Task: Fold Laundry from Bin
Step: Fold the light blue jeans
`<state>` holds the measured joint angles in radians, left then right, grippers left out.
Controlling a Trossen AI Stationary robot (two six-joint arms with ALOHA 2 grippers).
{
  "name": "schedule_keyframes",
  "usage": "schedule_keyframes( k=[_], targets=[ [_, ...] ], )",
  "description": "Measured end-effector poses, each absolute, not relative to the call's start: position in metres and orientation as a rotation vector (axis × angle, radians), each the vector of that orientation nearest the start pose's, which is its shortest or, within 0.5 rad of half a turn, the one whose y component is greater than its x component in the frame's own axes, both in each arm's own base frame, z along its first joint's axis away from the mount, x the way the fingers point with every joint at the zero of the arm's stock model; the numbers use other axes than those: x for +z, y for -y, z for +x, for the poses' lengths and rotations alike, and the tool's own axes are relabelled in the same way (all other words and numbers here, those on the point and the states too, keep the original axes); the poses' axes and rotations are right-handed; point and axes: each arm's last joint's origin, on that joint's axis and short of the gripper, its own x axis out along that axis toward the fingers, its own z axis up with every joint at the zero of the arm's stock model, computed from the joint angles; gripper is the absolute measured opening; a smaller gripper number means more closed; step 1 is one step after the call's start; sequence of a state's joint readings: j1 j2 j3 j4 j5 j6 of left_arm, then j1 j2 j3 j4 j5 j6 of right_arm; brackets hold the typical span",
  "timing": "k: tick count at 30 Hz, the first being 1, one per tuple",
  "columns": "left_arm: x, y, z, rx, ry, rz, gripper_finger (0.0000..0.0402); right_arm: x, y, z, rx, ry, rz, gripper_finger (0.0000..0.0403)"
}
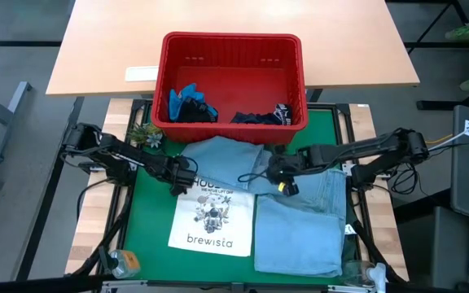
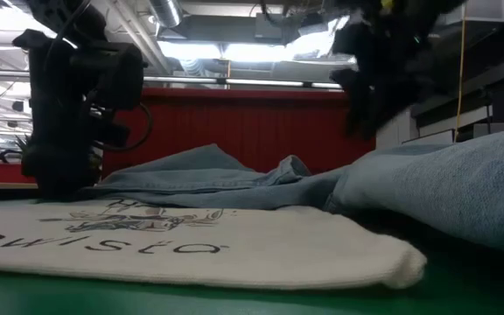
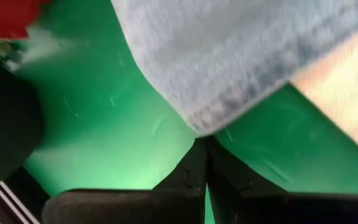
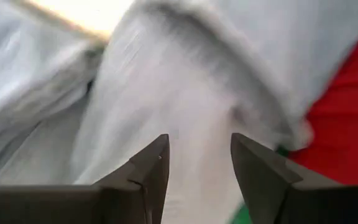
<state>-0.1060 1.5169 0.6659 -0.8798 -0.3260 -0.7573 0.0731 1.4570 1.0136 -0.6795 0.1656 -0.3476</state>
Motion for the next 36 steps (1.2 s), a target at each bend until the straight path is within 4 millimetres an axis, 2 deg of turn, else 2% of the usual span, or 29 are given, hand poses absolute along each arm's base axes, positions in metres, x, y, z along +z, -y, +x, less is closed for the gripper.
schedule_keyframes(
  k=[6,14,17,21,25,28,33,36],
  targets=[
    [0.13,0.016,0.195,0.731,-1.568,-0.233,0.0,0.197,-0.015,0.265,0.112,-1.192,-0.368,0.0169],
    [0.131,0.027,0.193,0.684,-1.599,-0.248,0.0,0.17,-0.017,0.258,0.17,-1.131,-0.297,0.0169],
    [0.143,0.034,0.2,0.638,-1.655,-0.337,0.0,0.164,-0.018,0.256,0.179,-1.113,-0.29,0.0169],
    [0.172,0.037,0.218,0.575,-1.636,-0.29,0.0,0.164,-0.018,0.256,0.179,-1.111,-0.289,0.0169],
    [0.194,0.039,0.237,0.565,-1.504,-0.242,0.0,0.164,-0.017,0.256,0.179,-1.112,-0.289,0.0169],
    [0.202,0.037,0.249,0.611,-1.355,-0.189,0.0,0.164,-0.017,0.256,0.181,-1.111,-0.293,0.0169],
    [0.198,0.033,0.271,0.618,-1.082,-0.23,0.0,0.164,-0.017,0.256,0.184,-1.111,-0.297,0.0169],
    [0.191,0.028,0.278,0.62,-0.967,-0.252,0.0,0.164,-0.017,0.256,0.184,-1.111,-0.297,0.0169]
  ],
)
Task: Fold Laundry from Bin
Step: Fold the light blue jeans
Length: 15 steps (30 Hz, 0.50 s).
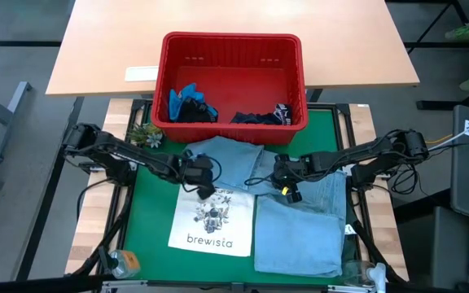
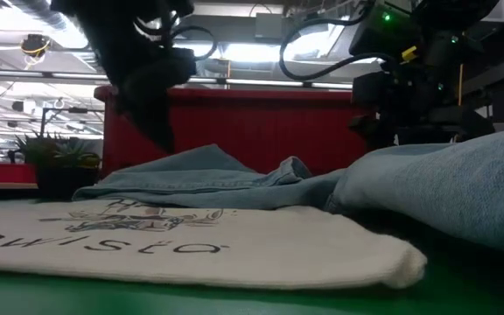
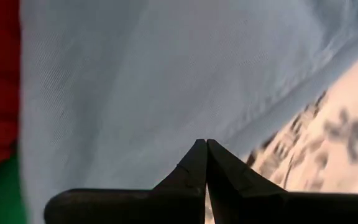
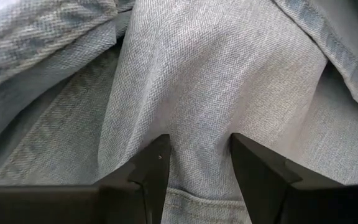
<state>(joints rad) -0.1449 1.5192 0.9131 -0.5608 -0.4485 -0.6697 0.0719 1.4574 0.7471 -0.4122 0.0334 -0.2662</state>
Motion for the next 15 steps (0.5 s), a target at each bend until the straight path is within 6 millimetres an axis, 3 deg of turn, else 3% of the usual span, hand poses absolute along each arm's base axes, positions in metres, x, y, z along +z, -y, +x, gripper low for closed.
schedule_keyframes(
  k=[5,15],
  targets=[
    [0.173,0.016,0.278,0.634,-0.859,-0.314,0.0,0.164,-0.017,0.256,0.184,-1.111,-0.297,0.0169],
    [0.128,0.015,0.247,0.62,-0.947,-0.451,0.0,0.164,-0.018,0.256,0.187,-1.11,-0.301,0.0169]
  ],
)
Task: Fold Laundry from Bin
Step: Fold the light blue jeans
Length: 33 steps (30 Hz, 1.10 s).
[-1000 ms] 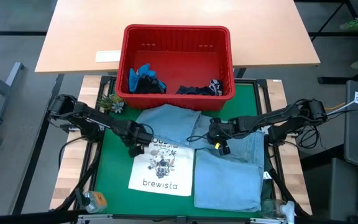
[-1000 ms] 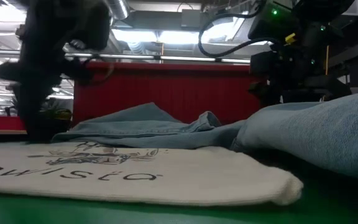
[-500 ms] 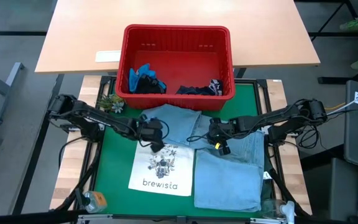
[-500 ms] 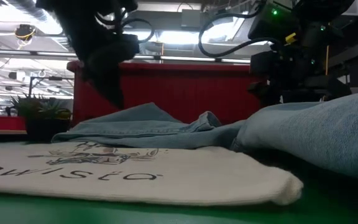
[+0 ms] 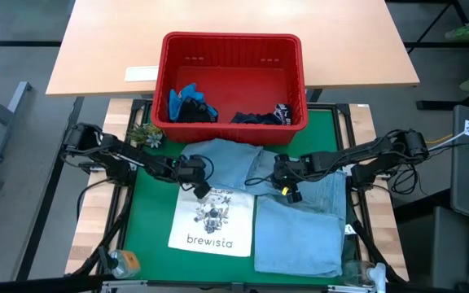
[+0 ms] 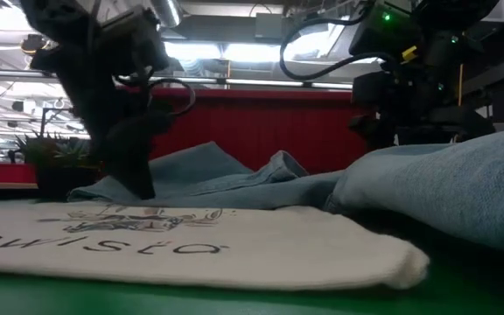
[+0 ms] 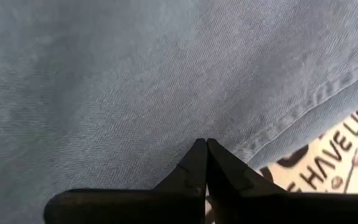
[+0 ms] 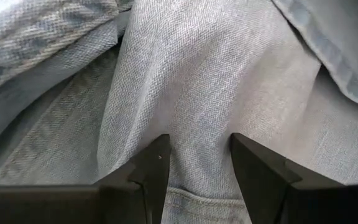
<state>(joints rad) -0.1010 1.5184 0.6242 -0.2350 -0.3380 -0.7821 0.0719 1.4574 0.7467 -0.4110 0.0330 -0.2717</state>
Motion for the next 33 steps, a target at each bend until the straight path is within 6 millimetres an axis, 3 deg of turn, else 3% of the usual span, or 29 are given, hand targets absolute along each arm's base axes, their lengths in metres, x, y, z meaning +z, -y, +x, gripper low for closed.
schedule_keyframes(
  k=[7,20,26,33],
  targets=[
    [0.12,0.035,0.239,0.547,-0.958,-0.521,0.0,0.165,-0.021,0.256,0.342,-1.083,-0.301,0.017],
    [0.125,0.098,0.232,0.313,-0.964,-0.67,0.0,0.17,-0.025,0.259,0.454,-1.044,-0.254,0.017],
    [0.157,0.109,0.245,0.209,-0.865,-0.609,0.0,0.198,-0.026,0.276,0.469,-0.957,-0.334,0.017],
    [0.198,0.103,0.257,0.13,-0.723,-0.539,0.0,0.23,-0.024,0.296,0.373,-0.821,-0.454,0.017]
  ],
)
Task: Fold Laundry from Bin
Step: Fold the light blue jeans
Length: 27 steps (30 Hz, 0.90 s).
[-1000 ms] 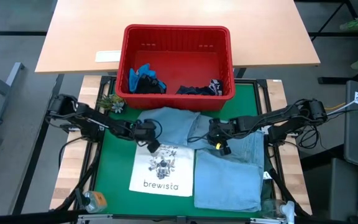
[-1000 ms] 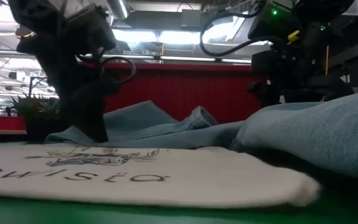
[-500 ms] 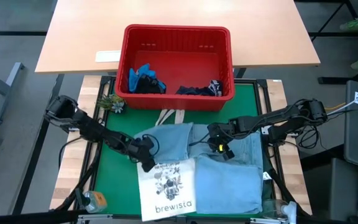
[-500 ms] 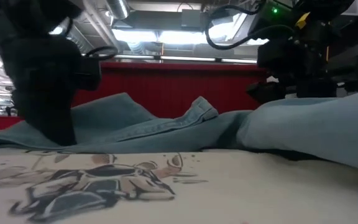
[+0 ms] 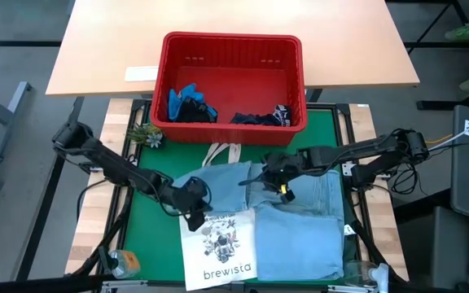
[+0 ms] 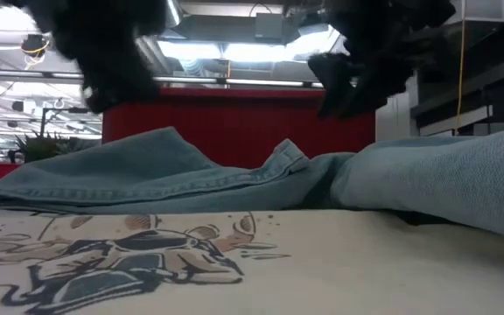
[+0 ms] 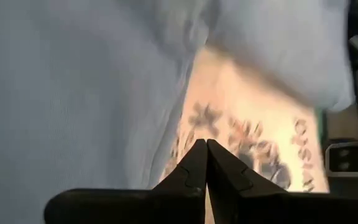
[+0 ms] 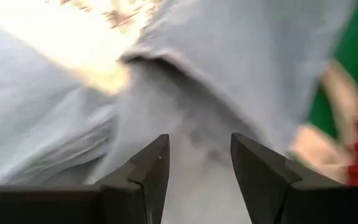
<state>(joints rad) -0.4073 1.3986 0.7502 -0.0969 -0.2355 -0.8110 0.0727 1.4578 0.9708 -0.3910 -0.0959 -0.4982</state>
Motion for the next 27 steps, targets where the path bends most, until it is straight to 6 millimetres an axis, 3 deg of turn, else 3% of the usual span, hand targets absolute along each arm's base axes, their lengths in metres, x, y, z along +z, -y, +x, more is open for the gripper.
schedule_keyframes(
  k=[9,12,21,27],
  targets=[
    [0.228,0.076,0.275,0.204,-0.575,-0.225,0.0002,0.238,-0.021,0.304,0.238,-0.738,-0.551,0.017],
    [0.23,0.063,0.279,0.255,-0.567,-0.153,0.0022,0.238,-0.021,0.304,0.238,-0.739,-0.549,0.017],
    [0.228,0.013,0.284,0.473,-0.562,-0.224,0.013,0.237,-0.021,0.304,0.237,-0.743,-0.546,0.017],
    [0.224,-0.015,0.284,0.588,-0.556,-0.421,0.0136,0.238,-0.021,0.305,0.232,-0.728,-0.546,0.017]
  ],
)
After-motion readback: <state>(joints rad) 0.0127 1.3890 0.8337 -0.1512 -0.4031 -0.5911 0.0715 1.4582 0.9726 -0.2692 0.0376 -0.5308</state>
